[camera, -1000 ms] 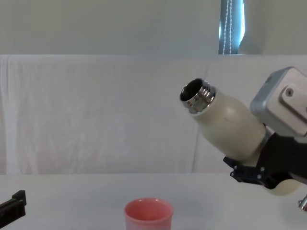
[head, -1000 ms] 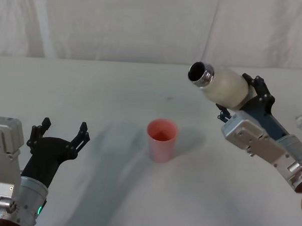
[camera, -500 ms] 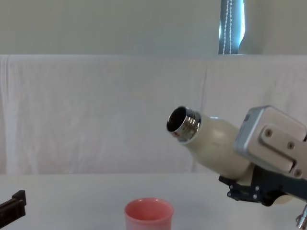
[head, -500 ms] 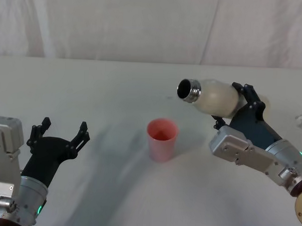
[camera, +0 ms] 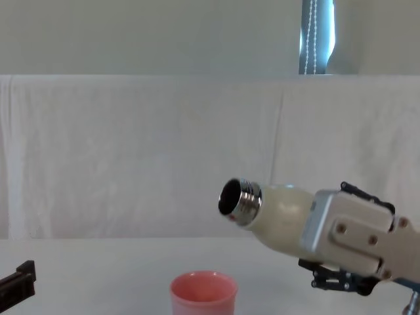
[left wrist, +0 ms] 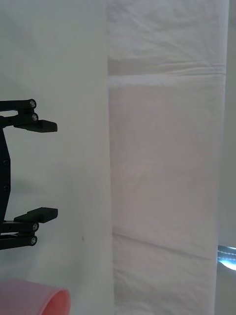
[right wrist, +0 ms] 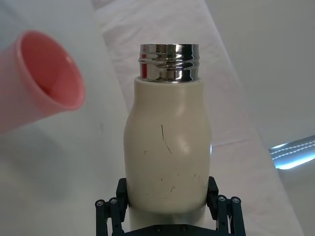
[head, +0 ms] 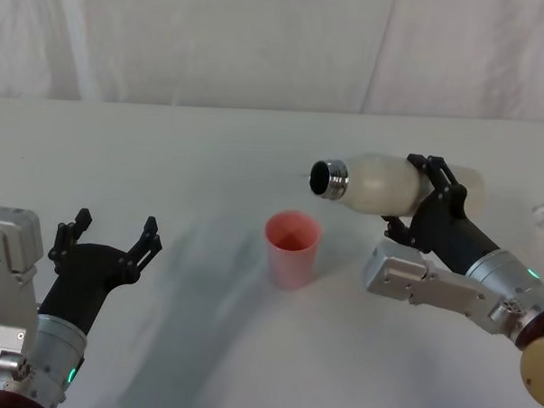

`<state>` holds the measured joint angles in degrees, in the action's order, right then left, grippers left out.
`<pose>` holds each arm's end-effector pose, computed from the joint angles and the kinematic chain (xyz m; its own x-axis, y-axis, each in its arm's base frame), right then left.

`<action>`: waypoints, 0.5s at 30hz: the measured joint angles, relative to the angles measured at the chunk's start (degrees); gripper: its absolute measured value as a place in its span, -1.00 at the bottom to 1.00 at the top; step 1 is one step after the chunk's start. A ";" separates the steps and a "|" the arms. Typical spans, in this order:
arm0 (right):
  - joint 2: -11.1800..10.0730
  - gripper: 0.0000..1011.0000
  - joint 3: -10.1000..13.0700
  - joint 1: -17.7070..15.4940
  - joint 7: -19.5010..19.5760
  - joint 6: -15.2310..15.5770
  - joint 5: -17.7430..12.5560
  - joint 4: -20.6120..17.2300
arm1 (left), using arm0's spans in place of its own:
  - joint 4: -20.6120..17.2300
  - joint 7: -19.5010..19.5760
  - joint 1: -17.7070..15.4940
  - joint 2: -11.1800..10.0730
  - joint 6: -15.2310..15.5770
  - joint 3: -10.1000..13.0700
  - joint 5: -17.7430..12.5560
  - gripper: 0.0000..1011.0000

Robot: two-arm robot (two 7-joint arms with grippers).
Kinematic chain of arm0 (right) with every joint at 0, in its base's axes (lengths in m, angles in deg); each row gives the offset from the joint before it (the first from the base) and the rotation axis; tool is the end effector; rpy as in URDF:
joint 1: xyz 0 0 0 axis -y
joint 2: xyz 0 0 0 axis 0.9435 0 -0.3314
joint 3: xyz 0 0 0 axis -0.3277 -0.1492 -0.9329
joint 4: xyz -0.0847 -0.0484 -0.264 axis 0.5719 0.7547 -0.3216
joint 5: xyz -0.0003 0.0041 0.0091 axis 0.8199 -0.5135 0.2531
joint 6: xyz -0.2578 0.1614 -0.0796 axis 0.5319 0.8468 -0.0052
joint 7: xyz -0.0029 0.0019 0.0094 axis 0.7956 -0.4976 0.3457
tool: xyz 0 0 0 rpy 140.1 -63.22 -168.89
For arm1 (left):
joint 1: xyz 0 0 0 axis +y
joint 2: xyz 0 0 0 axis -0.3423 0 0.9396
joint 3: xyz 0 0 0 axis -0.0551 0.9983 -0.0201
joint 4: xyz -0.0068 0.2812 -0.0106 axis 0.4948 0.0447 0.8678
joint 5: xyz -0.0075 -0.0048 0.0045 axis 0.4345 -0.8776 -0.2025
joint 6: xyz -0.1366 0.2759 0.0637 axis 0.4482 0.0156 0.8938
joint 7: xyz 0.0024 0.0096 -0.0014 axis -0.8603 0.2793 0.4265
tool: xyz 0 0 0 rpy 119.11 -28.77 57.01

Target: Grasp the thermos with one hand and pour water into the cup lid.

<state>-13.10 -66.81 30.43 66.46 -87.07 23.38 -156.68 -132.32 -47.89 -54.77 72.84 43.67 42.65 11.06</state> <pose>0.3541 0.0360 -0.2516 0.2152 -0.3292 0.9194 0.8667 0.4982 -0.0245 0.2607 0.0349 -0.2771 0.1245 0.9917 -0.0327 -0.9921 0.1239 -0.0175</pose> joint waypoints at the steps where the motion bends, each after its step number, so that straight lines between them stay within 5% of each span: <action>1: -0.05 0.90 -0.28 0.25 0.08 0.18 0.54 0.38 | 0.00 0.00 0.00 0.00 0.00 0.00 0.00 0.98; 15: 0.01 0.90 -1.84 2.41 0.59 0.83 2.38 3.40 | 0.00 0.00 0.00 0.00 0.00 0.00 0.00 0.98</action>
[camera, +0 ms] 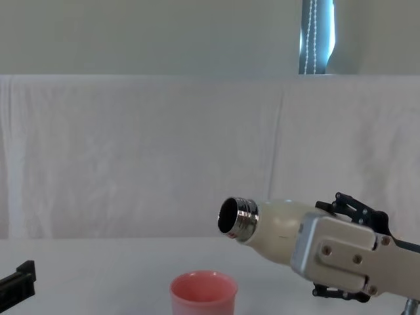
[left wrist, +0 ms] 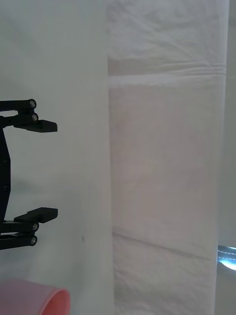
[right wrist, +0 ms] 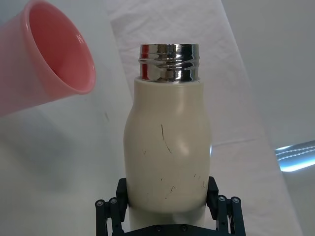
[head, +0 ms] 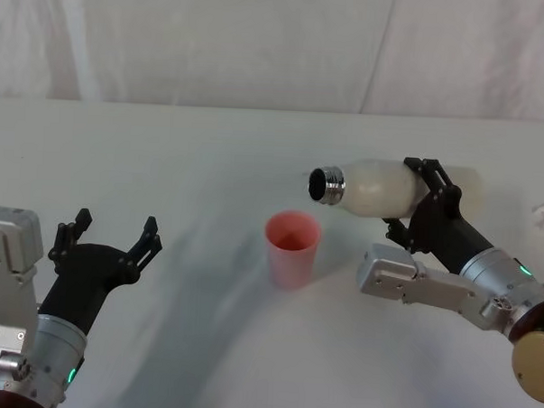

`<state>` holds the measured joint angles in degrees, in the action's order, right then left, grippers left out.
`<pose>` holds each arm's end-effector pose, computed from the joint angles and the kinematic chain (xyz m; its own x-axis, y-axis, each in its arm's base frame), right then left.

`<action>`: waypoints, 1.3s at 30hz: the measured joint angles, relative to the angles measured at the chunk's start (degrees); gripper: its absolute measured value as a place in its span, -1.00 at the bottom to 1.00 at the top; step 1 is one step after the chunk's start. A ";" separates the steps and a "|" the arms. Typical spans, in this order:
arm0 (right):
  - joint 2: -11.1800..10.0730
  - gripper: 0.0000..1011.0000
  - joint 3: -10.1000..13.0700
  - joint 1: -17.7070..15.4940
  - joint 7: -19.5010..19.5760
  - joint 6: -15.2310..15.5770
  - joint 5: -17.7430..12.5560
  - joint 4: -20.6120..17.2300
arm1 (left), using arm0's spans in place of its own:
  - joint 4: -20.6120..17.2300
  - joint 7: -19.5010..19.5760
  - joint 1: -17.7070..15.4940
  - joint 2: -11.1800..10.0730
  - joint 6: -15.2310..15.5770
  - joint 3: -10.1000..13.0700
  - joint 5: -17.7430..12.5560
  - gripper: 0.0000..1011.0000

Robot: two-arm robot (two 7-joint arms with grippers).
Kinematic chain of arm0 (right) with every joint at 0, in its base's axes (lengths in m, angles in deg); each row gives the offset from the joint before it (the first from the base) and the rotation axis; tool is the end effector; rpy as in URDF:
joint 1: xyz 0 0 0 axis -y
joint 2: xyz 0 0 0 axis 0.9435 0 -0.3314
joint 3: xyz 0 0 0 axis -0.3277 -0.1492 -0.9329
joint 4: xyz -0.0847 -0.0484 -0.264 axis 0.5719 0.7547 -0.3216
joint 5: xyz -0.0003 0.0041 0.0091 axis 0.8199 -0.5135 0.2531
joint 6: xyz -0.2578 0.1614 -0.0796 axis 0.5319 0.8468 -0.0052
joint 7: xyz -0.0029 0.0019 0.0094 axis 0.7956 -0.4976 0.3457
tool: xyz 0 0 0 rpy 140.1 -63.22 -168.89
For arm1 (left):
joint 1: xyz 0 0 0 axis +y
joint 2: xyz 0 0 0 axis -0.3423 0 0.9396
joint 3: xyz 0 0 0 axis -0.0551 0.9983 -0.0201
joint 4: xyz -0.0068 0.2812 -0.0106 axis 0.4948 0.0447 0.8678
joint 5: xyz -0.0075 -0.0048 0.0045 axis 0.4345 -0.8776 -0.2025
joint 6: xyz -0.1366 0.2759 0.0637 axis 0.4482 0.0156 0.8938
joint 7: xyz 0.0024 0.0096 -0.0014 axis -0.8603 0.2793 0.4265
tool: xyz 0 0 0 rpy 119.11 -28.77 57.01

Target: Grasp the thermos with one hand and pour water into the cup lid.

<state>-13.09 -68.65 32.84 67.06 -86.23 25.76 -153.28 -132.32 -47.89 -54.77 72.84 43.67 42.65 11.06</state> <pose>0.3642 0.0375 -0.2586 0.2084 -0.2731 0.9392 0.8738 0.4833 -0.0533 0.2607 0.0349 -0.2771 0.1245 0.9917 -0.0327 -0.9921 0.1239 -0.0175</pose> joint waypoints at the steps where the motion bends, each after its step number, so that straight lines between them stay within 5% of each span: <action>1: 0.00 0.90 -0.10 0.12 0.09 0.00 0.11 0.12 | 0.00 0.00 0.00 0.00 0.00 0.00 0.00 0.98; 39: -1.48 0.90 -4.37 1.88 3.25 0.77 7.37 1.30 | 0.00 0.00 0.00 0.00 0.00 0.00 0.00 0.98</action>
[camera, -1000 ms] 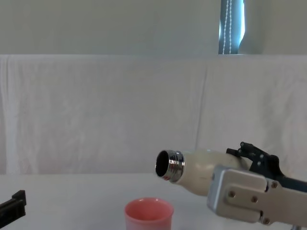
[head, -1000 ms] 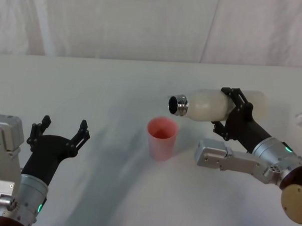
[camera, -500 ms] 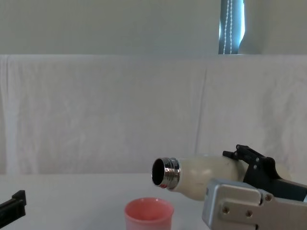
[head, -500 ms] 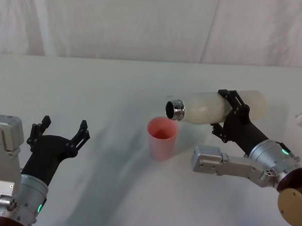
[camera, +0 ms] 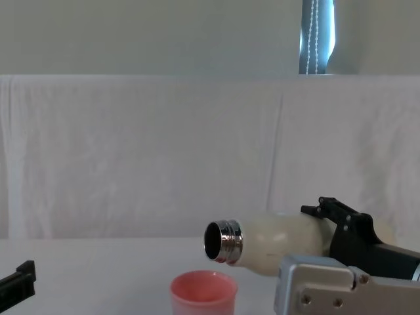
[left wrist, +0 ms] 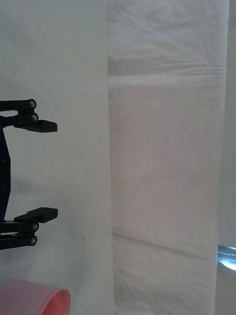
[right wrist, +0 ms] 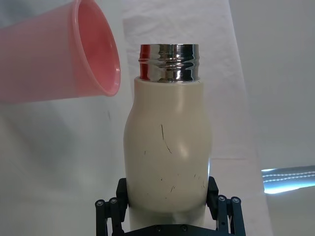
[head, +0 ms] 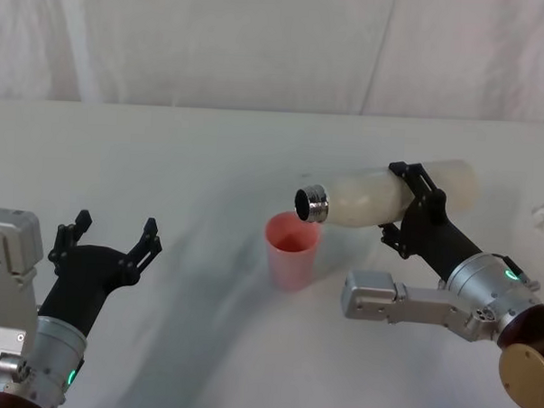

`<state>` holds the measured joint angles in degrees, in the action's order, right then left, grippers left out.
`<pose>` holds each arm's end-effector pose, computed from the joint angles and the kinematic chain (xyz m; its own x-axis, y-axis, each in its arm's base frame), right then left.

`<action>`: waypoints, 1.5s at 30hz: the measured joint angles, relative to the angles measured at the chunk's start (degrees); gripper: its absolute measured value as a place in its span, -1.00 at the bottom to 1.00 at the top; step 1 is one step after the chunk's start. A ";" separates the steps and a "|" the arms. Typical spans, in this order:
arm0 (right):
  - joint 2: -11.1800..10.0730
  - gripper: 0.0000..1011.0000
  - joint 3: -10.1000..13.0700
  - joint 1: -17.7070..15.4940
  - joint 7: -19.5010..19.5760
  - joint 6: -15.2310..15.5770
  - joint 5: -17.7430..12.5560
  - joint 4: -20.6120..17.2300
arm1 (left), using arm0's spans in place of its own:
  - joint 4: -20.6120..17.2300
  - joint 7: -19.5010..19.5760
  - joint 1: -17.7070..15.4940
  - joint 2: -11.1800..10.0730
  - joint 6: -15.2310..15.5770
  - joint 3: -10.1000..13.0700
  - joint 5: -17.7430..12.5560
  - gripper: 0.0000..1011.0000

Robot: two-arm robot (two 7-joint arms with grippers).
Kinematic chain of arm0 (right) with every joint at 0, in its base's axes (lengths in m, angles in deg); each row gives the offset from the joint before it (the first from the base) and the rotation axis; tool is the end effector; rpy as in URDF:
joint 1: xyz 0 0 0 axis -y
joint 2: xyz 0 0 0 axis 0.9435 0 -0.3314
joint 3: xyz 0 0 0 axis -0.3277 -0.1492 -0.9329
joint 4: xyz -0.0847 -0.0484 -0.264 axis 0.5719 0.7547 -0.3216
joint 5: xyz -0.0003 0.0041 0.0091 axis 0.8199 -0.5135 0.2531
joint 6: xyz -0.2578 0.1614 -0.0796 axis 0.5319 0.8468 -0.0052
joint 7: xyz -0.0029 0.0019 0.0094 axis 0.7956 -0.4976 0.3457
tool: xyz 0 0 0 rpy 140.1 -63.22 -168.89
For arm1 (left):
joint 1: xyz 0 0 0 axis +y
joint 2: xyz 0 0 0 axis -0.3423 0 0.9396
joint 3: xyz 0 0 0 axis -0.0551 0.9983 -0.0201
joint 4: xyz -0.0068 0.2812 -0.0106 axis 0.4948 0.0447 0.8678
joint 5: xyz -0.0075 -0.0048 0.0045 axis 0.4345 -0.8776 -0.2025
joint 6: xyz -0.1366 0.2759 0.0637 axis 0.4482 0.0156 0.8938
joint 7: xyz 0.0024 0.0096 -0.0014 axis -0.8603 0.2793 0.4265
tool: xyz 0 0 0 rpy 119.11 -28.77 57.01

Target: Grasp the thermos with one hand and pour water into the cup lid.

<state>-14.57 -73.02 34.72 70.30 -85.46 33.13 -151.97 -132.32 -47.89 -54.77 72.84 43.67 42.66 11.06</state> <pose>0.3639 0.0457 -0.2657 0.1274 -0.1322 0.9830 0.8661 0.4977 -0.0453 0.2607 0.0348 -0.2771 0.1246 0.9917 -0.0328 -0.9921 0.1241 -0.0175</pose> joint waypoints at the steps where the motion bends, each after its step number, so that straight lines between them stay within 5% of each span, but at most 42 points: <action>1: -0.03 0.90 -0.02 0.01 0.00 0.01 0.05 -0.04 | 0.00 0.00 0.00 0.00 0.00 0.00 0.00 0.98; 45: -1.24 0.90 -1.76 1.74 0.37 0.86 3.37 -0.81 | 0.00 0.00 0.00 0.00 0.00 0.00 0.00 0.98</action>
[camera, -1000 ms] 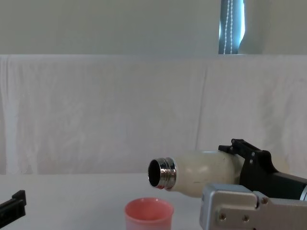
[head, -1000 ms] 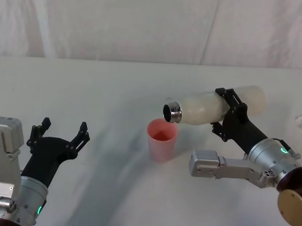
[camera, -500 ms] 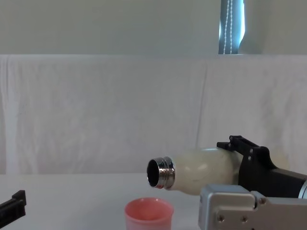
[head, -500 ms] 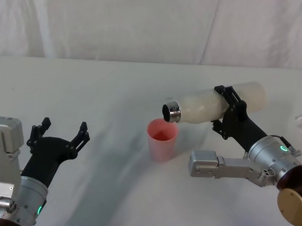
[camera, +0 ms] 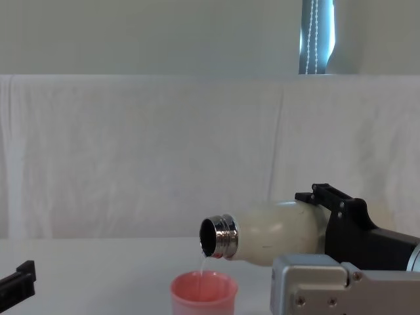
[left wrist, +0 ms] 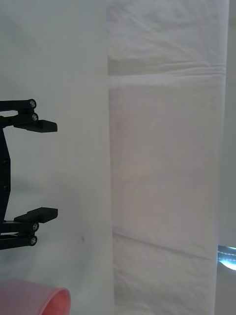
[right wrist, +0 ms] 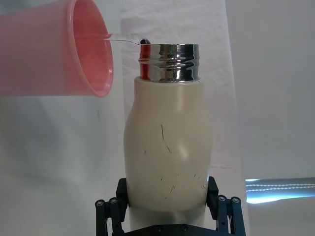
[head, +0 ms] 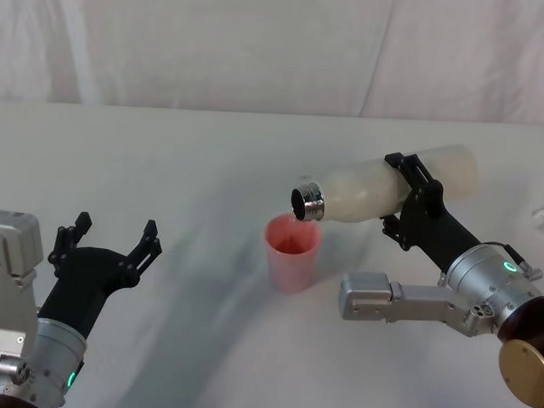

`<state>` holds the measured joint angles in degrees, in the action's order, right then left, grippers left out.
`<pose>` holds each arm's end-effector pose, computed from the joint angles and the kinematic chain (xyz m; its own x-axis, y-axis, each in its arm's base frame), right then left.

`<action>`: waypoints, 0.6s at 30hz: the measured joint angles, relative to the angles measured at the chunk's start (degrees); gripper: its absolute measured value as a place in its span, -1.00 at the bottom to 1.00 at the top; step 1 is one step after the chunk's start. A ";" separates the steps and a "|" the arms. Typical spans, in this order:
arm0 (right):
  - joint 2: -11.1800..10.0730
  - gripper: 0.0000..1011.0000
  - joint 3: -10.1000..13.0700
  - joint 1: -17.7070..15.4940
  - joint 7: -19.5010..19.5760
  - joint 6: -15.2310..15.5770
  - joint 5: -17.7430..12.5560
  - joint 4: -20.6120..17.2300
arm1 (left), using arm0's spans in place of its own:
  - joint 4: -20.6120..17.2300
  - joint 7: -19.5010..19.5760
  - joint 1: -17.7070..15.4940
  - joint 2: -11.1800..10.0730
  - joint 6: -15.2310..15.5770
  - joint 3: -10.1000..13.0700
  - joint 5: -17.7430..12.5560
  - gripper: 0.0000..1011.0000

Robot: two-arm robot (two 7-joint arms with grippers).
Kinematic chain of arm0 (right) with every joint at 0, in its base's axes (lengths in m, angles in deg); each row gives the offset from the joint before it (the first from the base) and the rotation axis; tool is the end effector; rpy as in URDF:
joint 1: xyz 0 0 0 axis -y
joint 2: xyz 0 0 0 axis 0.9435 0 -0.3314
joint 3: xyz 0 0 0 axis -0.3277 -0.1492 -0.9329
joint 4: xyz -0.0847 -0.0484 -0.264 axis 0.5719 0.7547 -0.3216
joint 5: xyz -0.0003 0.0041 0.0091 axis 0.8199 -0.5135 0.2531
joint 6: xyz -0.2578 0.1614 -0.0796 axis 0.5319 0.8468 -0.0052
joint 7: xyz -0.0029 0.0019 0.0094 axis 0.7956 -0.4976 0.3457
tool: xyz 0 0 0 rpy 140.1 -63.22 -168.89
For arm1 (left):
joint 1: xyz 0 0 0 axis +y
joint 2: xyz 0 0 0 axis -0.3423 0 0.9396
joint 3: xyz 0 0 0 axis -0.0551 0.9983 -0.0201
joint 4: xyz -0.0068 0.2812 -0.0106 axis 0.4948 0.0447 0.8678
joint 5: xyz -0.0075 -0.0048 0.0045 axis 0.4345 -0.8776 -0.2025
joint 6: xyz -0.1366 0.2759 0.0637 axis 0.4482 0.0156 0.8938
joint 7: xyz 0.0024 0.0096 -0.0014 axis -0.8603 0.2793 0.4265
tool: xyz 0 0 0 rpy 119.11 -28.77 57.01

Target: Grasp the thermos with one hand and pour water into the cup lid.

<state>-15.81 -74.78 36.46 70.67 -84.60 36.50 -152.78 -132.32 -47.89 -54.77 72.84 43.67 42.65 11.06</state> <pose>0.3668 0.0478 -0.2564 0.0677 -0.0600 0.9959 0.8619 0.5063 -0.0281 0.2607 0.0349 -0.2771 0.1245 0.9917 -0.0327 -0.9921 0.1239 -0.0175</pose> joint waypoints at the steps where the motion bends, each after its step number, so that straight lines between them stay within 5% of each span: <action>1: -0.01 0.90 -0.01 0.01 0.00 0.02 0.02 -0.01 | 0.00 0.00 0.00 0.00 0.00 0.00 0.00 0.98; 18: -0.21 0.90 -0.05 0.02 0.13 0.04 0.12 -0.10 | 0.00 0.00 0.00 0.00 0.00 0.00 0.00 0.98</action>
<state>-16.02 -74.82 36.47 70.80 -84.55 36.61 -152.88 -132.32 -47.89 -54.77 72.84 43.67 42.66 11.06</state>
